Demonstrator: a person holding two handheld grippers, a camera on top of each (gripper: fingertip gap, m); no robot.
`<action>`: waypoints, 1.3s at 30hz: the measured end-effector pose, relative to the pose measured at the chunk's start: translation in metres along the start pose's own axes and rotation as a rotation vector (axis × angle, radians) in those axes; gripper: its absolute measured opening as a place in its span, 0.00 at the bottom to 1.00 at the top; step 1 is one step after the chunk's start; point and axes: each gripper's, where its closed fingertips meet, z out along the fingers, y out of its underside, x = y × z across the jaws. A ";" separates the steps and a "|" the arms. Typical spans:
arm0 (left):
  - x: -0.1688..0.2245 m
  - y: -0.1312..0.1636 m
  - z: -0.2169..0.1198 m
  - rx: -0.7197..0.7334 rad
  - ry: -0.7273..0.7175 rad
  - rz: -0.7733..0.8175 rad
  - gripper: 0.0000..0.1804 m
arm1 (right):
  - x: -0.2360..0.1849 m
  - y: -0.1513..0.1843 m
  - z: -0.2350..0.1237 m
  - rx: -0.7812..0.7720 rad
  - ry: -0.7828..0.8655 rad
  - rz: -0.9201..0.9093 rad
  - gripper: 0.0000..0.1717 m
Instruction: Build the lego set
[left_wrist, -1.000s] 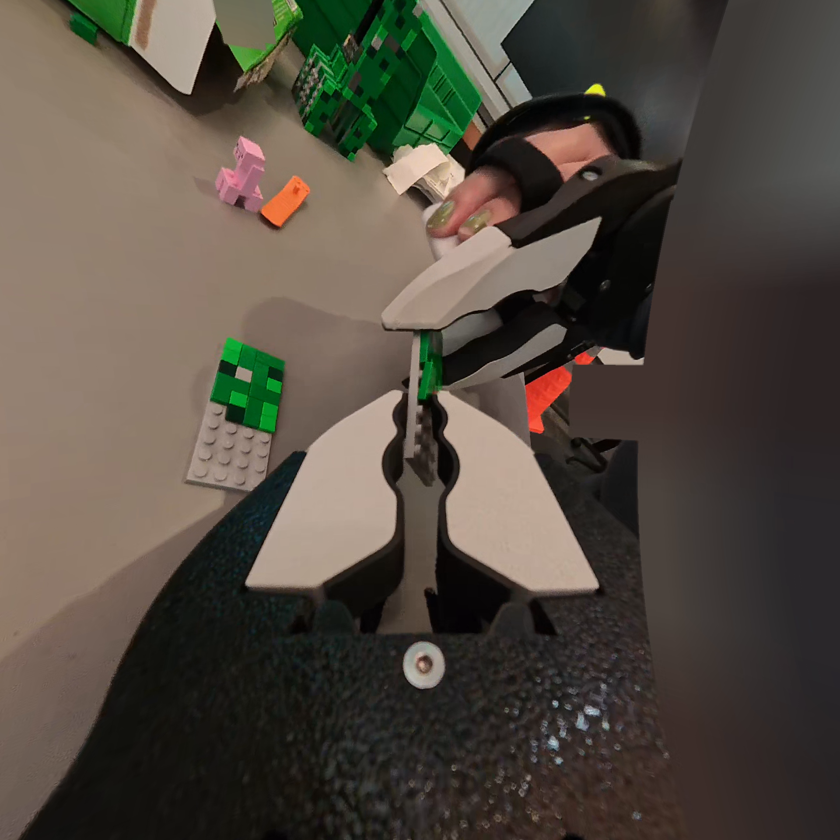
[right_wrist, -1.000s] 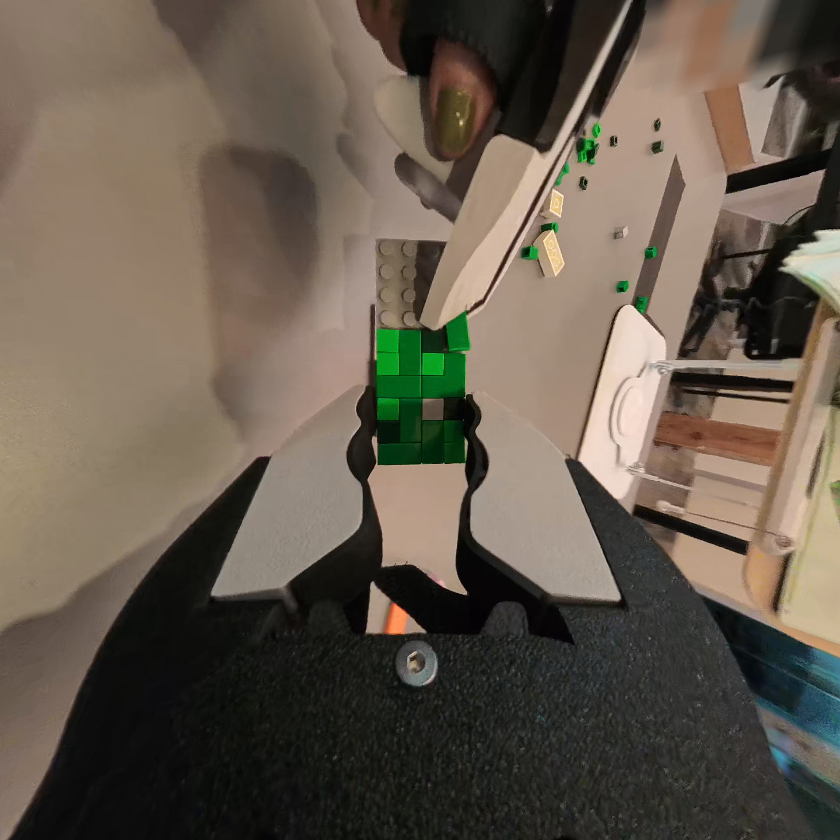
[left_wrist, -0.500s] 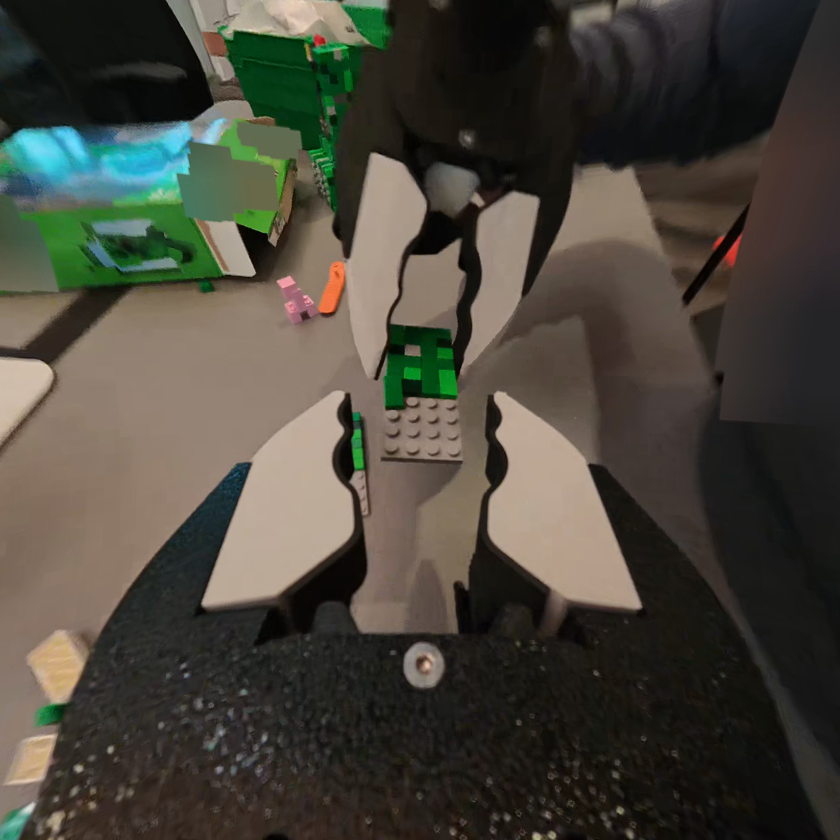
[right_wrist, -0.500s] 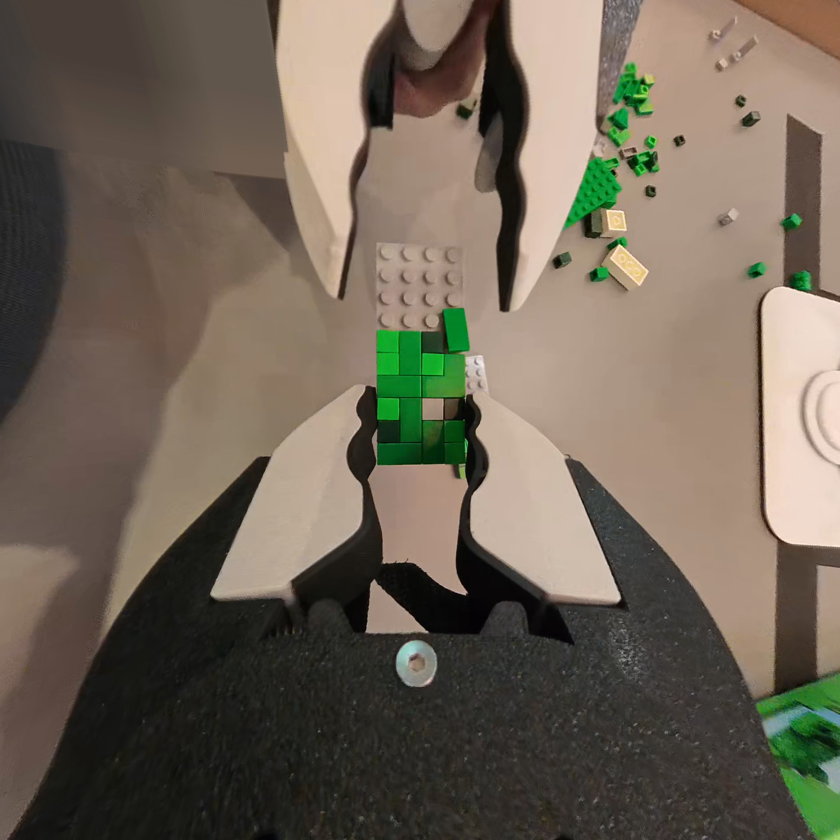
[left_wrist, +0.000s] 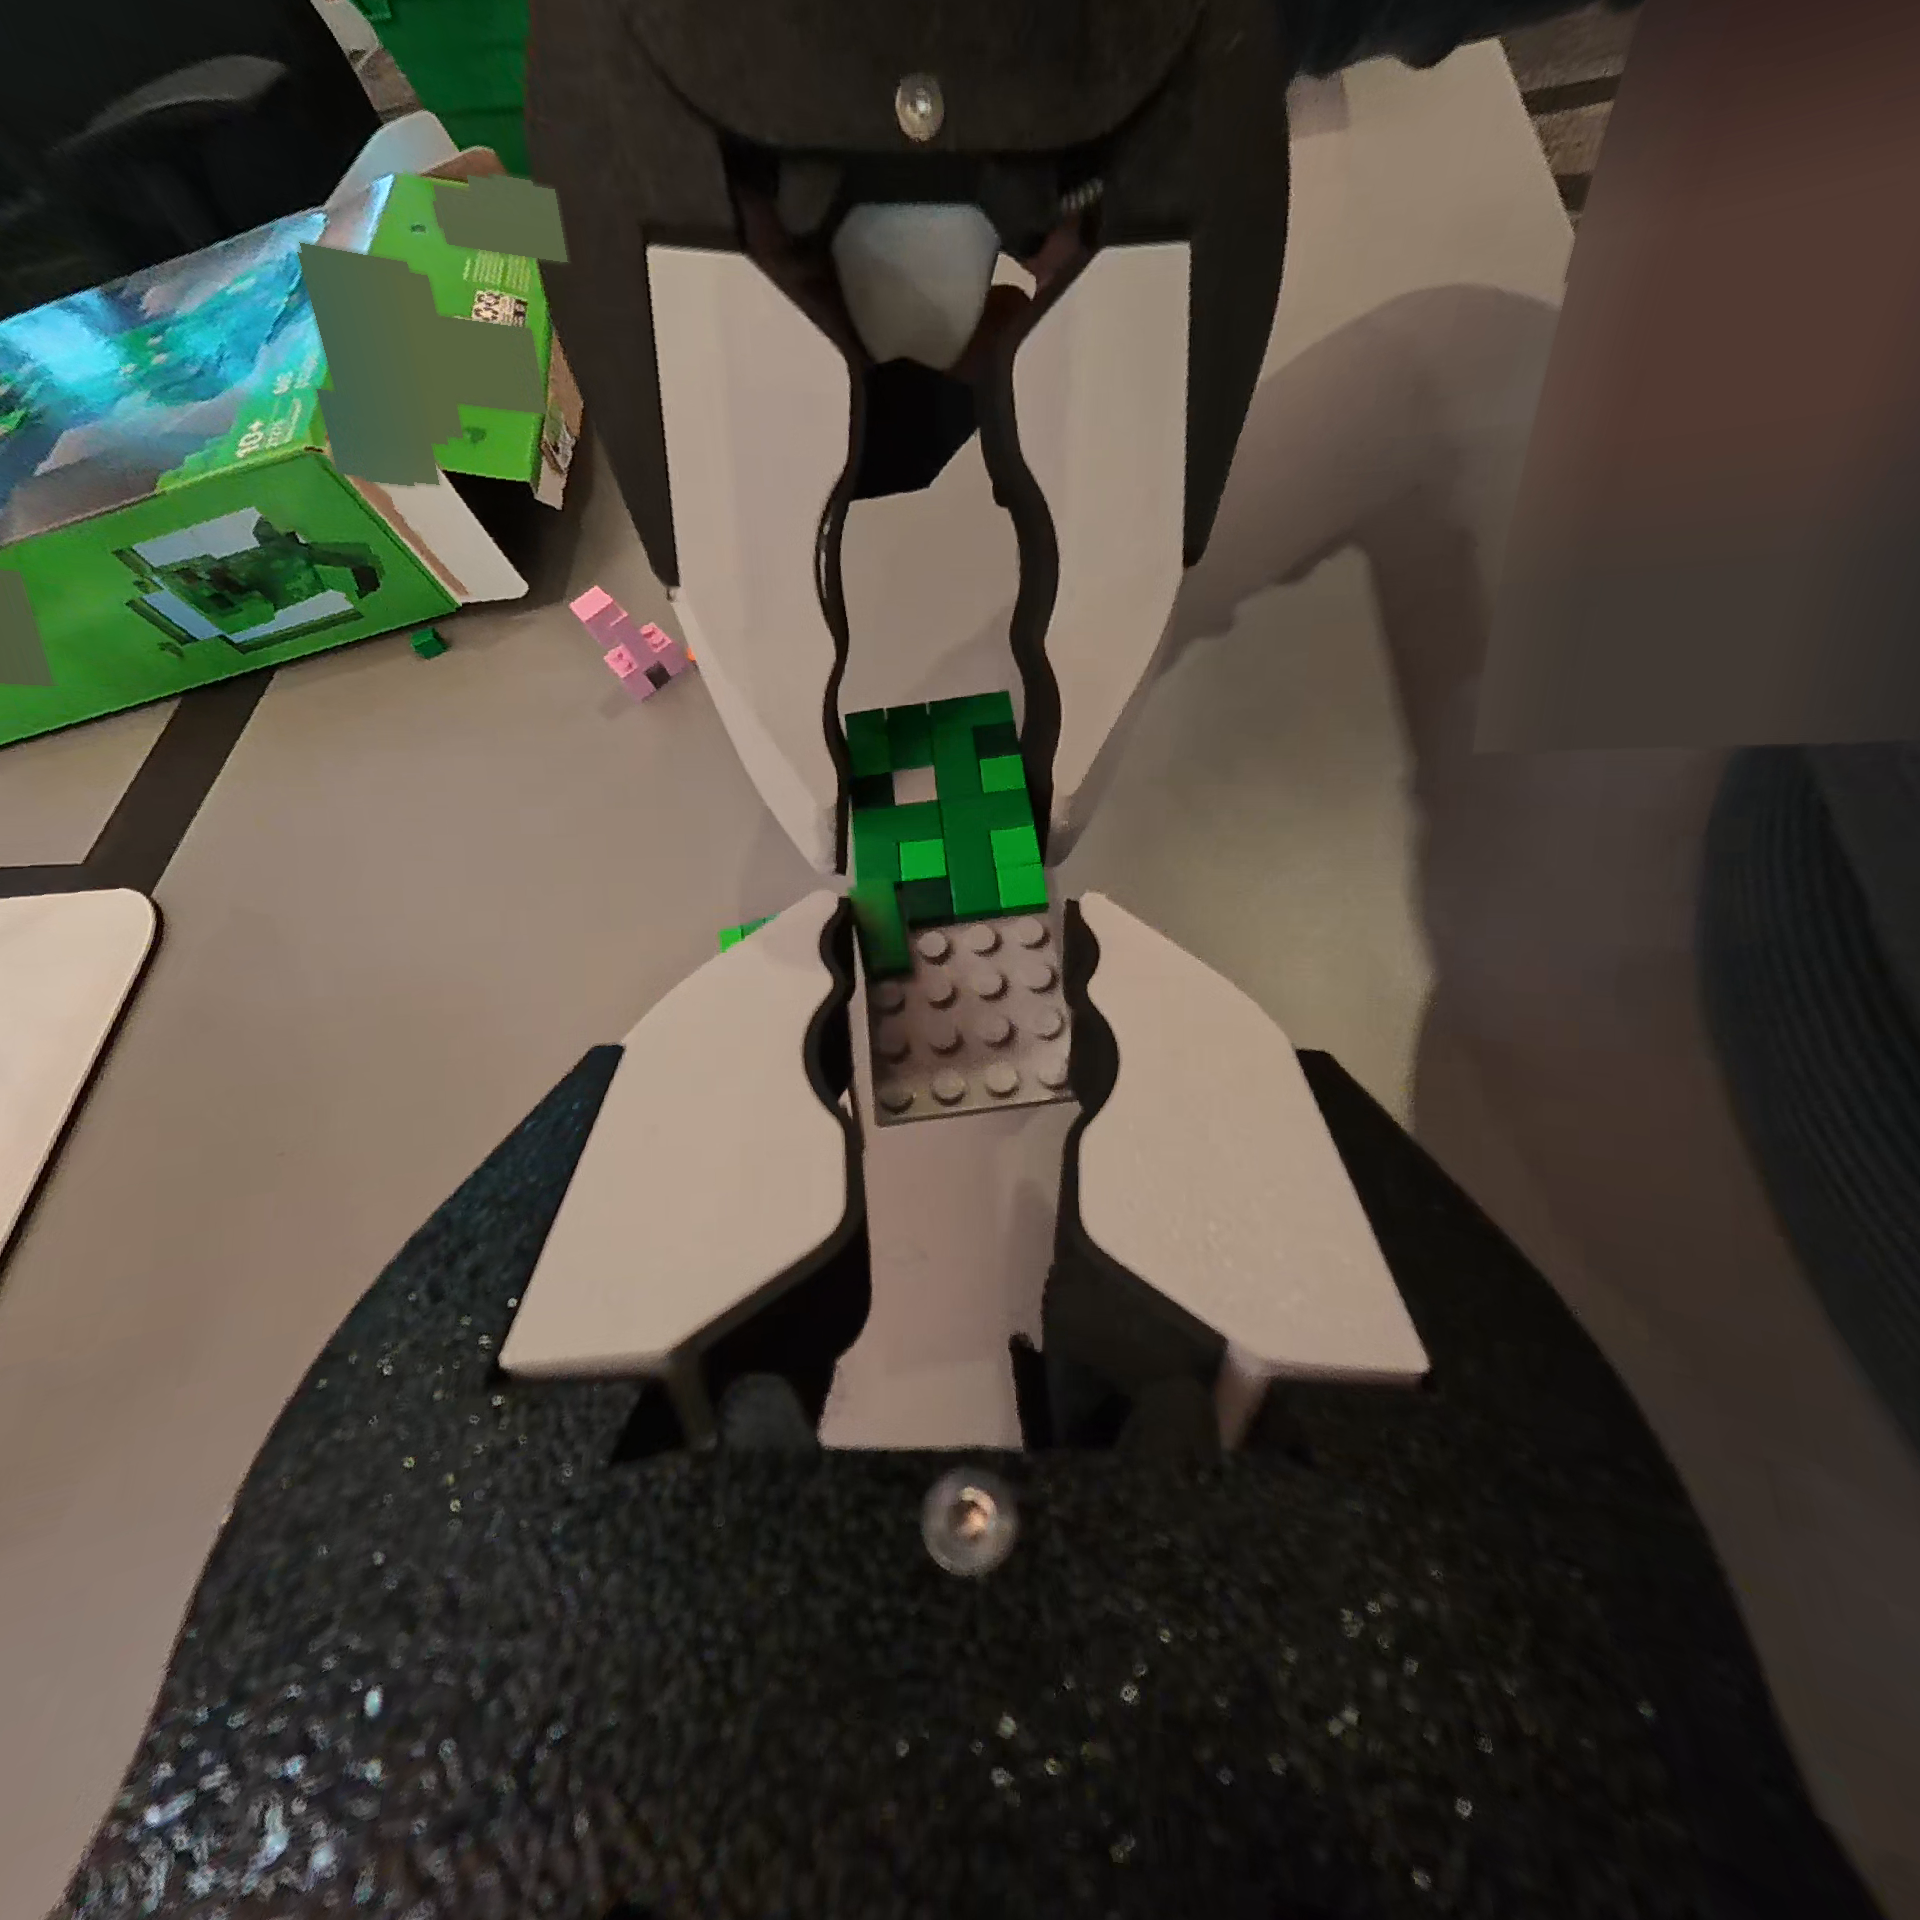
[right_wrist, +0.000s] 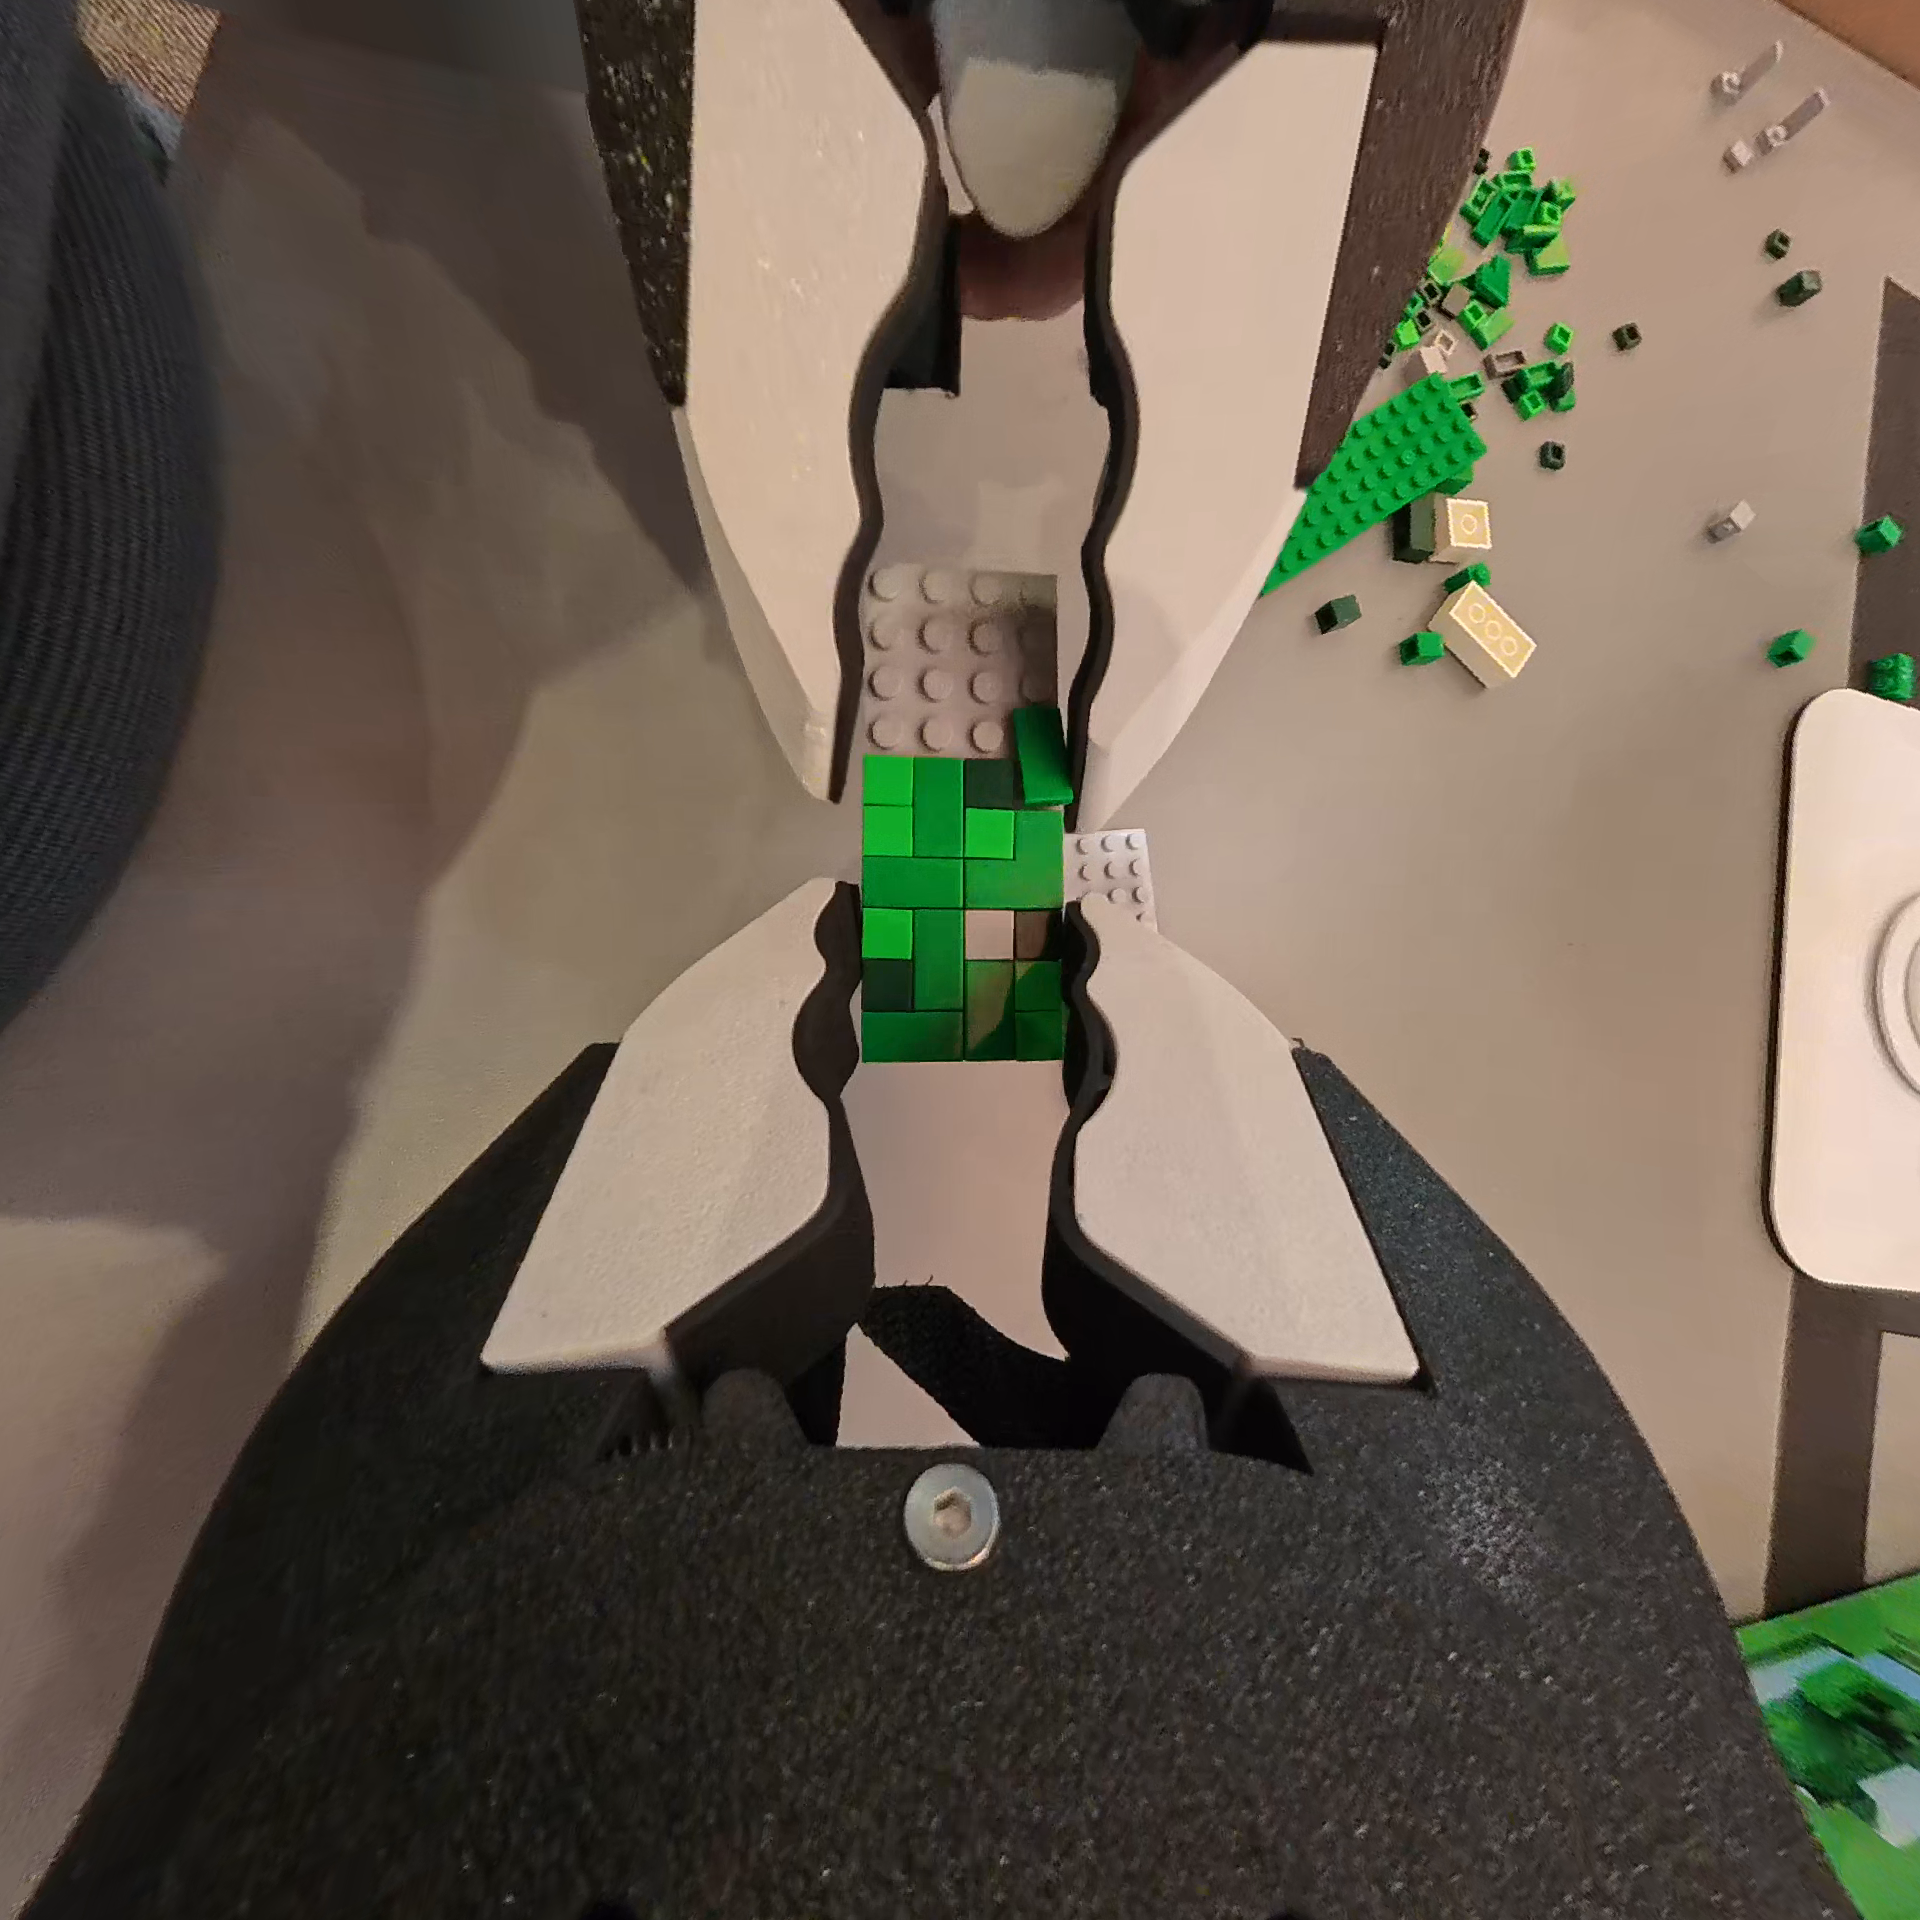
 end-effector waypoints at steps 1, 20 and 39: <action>0.000 0.000 0.000 -0.004 -0.004 0.008 0.21 | 0.000 0.000 0.000 -0.003 0.003 -0.001 0.21; -0.003 -0.009 -0.007 0.105 0.040 -0.158 0.27 | 0.005 0.003 0.001 -0.005 0.061 -0.031 0.21; -0.014 -0.010 -0.018 0.331 0.330 -0.765 0.05 | 0.007 -0.006 -0.004 -0.027 0.243 -0.279 0.21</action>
